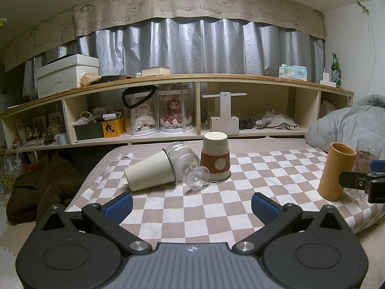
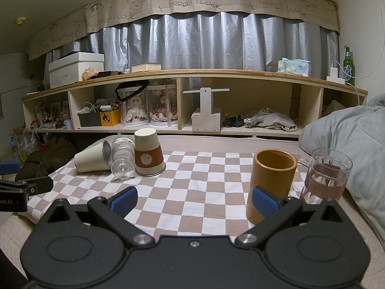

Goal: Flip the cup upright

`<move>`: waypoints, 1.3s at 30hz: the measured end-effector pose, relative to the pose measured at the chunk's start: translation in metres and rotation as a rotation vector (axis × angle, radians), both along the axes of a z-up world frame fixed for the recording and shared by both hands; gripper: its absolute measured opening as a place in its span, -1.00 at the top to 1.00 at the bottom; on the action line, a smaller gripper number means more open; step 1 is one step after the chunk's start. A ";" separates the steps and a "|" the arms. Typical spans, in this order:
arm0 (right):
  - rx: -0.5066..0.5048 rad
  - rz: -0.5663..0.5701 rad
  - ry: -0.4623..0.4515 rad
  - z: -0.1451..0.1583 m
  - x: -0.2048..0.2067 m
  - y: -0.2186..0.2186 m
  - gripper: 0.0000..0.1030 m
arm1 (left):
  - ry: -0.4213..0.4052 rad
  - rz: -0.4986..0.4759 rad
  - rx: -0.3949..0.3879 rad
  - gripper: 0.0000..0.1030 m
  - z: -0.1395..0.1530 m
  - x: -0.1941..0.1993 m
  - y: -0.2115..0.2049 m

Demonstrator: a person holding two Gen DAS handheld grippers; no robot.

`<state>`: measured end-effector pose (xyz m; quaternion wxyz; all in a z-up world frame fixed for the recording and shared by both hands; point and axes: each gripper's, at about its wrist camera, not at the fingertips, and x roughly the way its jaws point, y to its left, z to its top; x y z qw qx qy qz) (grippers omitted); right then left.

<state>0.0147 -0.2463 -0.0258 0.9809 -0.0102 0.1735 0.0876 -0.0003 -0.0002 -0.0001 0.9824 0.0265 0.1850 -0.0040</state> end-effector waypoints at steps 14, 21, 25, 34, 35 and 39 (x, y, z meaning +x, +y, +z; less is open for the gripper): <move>-0.001 -0.001 -0.002 -0.002 -0.002 0.001 -0.99 | 0.000 0.000 -0.001 -1.00 0.000 0.000 0.000; -0.001 0.001 -0.002 -0.002 -0.003 0.002 -0.99 | 0.000 -0.006 -0.002 -1.00 0.000 0.000 -0.001; 0.004 0.010 0.002 -0.001 0.001 -0.001 -0.99 | -0.003 -0.010 -0.002 -1.00 0.000 0.002 -0.004; -0.011 0.075 0.015 0.020 0.044 0.013 -1.00 | 0.002 -0.018 -0.026 -1.00 0.002 0.001 -0.002; -0.009 0.085 0.020 0.021 0.053 0.016 -1.00 | 0.003 -0.021 -0.029 -1.00 0.002 0.002 -0.002; -0.008 0.125 0.036 0.025 0.100 0.036 -1.00 | 0.009 -0.029 -0.040 -1.00 -0.002 0.007 0.000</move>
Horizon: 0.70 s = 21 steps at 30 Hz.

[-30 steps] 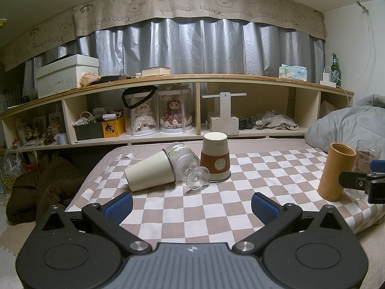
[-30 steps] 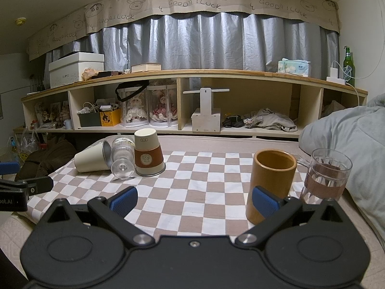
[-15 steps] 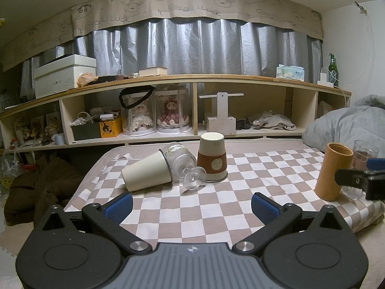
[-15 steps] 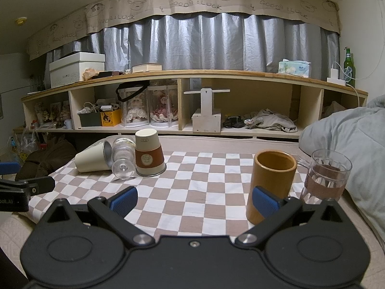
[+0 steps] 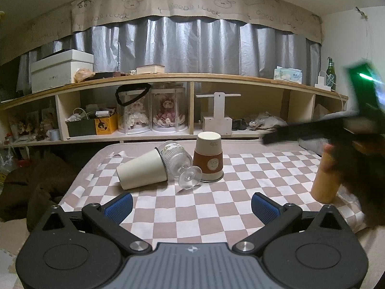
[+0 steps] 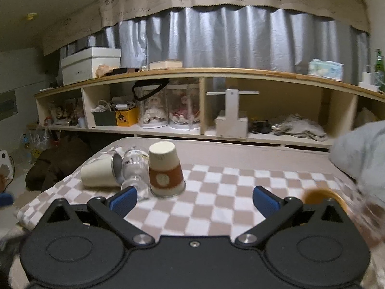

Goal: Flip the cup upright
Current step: 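Move the right tool to the upside-down sleeved cup and grasp its base, then lift the sleeved cup with the right tool and turn it rim-up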

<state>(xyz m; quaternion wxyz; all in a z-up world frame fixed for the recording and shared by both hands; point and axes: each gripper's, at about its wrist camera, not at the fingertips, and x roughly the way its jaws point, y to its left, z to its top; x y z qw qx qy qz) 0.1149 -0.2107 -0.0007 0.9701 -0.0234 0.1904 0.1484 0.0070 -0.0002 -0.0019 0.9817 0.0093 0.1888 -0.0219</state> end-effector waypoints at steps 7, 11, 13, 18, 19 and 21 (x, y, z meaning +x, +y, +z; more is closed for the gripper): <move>0.023 0.040 0.118 0.004 0.097 0.046 -0.99 | 0.065 0.025 -0.058 -1.00 -0.013 0.018 0.013; -0.030 0.051 0.136 0.003 0.140 0.078 -0.93 | 0.081 0.014 -0.093 -1.00 -0.017 0.023 0.020; -0.043 0.055 0.161 0.001 0.158 0.089 -0.87 | 0.089 0.010 -0.102 -1.00 -0.019 0.024 0.022; -0.017 0.089 0.310 -0.007 0.203 0.108 -0.71 | 0.100 0.009 -0.124 -1.00 -0.021 0.028 0.026; -0.016 0.090 0.336 -0.010 0.210 0.111 -0.66 | 0.102 0.009 -0.129 -1.00 -0.022 0.029 0.028; -0.018 0.094 0.389 -0.014 0.220 0.116 -0.51 | 0.104 0.012 -0.135 -1.00 -0.022 0.030 0.030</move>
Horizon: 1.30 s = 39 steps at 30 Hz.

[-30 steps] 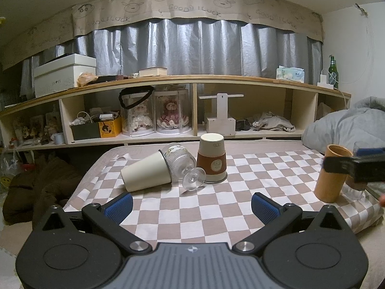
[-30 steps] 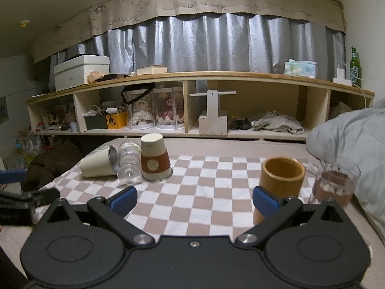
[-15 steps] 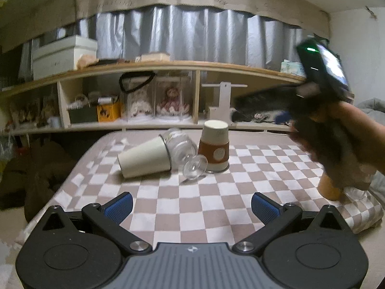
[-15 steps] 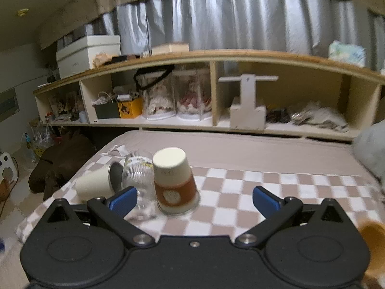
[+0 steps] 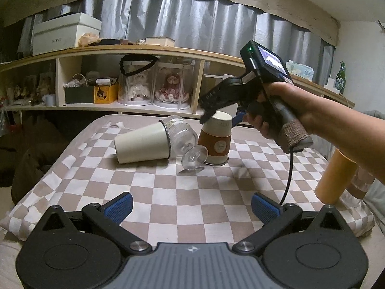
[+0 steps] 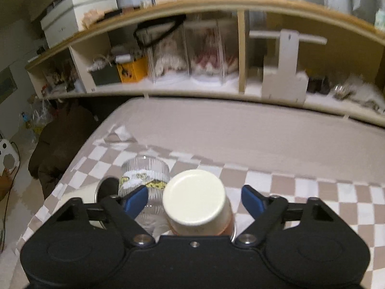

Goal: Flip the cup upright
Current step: 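Lift the sleeved cup with the right tool and turn it rim-up, then grasp the cup rim with the left tool while the right tool holds the cup body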

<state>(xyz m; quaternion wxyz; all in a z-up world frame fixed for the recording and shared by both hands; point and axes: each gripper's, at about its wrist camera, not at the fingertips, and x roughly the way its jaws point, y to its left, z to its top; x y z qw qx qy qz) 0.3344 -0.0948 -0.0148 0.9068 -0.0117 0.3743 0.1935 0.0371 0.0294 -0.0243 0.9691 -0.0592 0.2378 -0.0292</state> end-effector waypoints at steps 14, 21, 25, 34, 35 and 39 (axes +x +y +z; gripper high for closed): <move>-0.049 0.002 -0.063 -0.003 -0.083 -0.053 -0.18 | -0.027 -0.014 0.011 -1.00 0.009 -0.009 -0.007; -0.095 -0.064 -0.063 -0.021 -0.147 -0.086 -0.18 | -0.019 -0.042 -0.043 -0.98 0.016 -0.007 -0.010; -0.085 -0.112 -0.039 -0.030 -0.177 -0.102 -0.17 | 0.001 -0.104 -0.057 -0.91 0.021 0.000 -0.023; -0.079 -0.140 0.012 -0.057 -0.210 -0.118 -0.17 | 0.248 -0.228 -0.277 -0.82 0.018 0.069 -0.044; -0.072 -0.145 0.014 -0.057 -0.211 -0.119 -0.17 | 0.285 -0.235 -0.315 -0.82 0.016 0.080 -0.046; -0.053 -0.147 0.006 -0.060 -0.214 -0.122 -0.17 | 0.419 -0.264 -0.433 -0.82 0.004 0.126 -0.058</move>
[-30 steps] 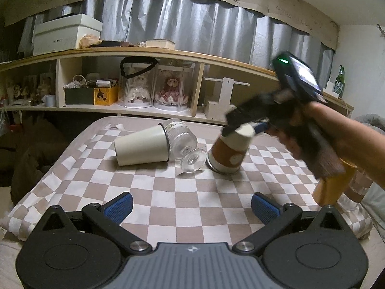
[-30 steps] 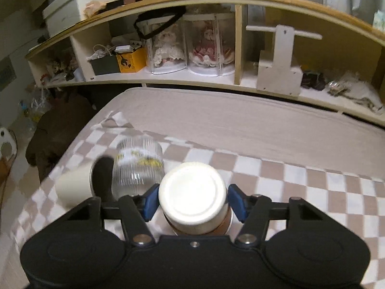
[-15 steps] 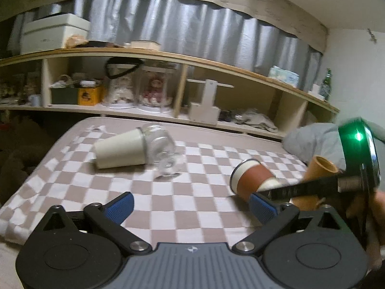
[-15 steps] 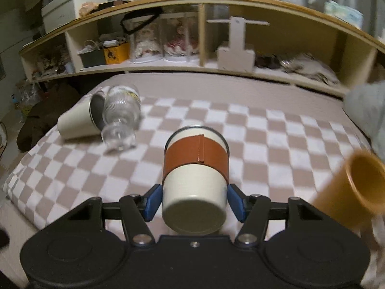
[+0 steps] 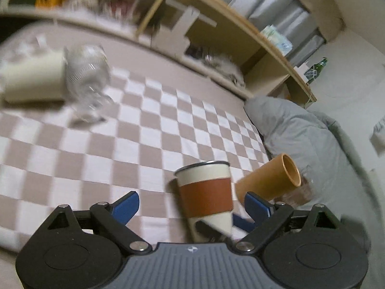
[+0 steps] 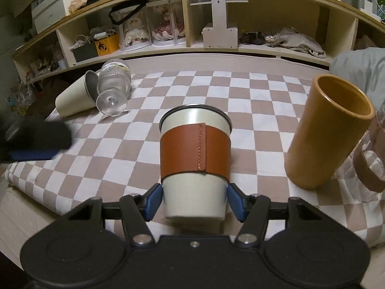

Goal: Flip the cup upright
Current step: 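Grasp the cup rim with the left tool while the right tool holds the cup body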

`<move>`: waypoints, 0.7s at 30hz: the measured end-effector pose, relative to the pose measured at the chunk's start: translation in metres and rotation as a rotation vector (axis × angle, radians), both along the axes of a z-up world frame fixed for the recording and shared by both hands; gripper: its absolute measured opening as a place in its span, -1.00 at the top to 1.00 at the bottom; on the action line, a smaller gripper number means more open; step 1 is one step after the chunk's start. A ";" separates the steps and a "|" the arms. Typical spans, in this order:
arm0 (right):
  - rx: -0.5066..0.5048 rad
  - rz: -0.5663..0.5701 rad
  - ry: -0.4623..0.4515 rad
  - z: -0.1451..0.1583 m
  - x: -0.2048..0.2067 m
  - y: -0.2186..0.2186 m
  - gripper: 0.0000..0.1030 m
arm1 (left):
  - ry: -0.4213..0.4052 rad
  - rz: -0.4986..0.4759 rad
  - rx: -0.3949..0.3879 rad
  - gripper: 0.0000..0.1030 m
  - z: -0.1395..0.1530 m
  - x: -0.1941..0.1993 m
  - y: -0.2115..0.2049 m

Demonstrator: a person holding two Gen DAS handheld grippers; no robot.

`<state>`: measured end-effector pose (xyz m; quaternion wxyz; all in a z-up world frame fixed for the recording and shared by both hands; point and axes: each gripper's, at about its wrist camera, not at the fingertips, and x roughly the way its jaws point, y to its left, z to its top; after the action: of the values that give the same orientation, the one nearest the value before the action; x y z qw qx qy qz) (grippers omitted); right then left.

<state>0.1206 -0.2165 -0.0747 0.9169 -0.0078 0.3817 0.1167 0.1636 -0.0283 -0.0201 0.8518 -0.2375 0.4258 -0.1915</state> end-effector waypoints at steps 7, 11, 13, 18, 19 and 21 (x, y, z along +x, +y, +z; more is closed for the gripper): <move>0.024 0.020 -0.004 -0.001 -0.002 -0.009 -0.17 | 0.171 -0.003 -0.041 -0.82 -0.025 0.058 -0.034; 0.049 0.024 -0.001 -0.002 -0.001 -0.014 -0.17 | 0.174 -0.003 0.008 -0.81 -0.034 0.073 -0.055; 0.055 0.028 0.001 -0.002 -0.001 -0.015 -0.17 | 0.170 0.009 0.028 -0.73 -0.038 0.077 -0.060; 0.048 0.044 -0.008 -0.003 -0.002 -0.015 -0.17 | 0.171 0.014 0.023 -0.60 -0.041 0.080 -0.064; 0.048 0.046 -0.009 -0.003 -0.002 -0.015 -0.17 | 0.165 0.009 0.030 -0.59 -0.039 0.079 -0.065; 0.054 0.049 -0.009 -0.003 -0.002 -0.016 -0.17 | 0.133 -0.008 0.047 -0.58 -0.032 0.075 -0.067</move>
<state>0.1188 -0.2326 -0.0774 0.9153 0.0071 0.3740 0.1493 0.2389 -0.0951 -0.0523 0.8263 -0.2277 0.4868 -0.1685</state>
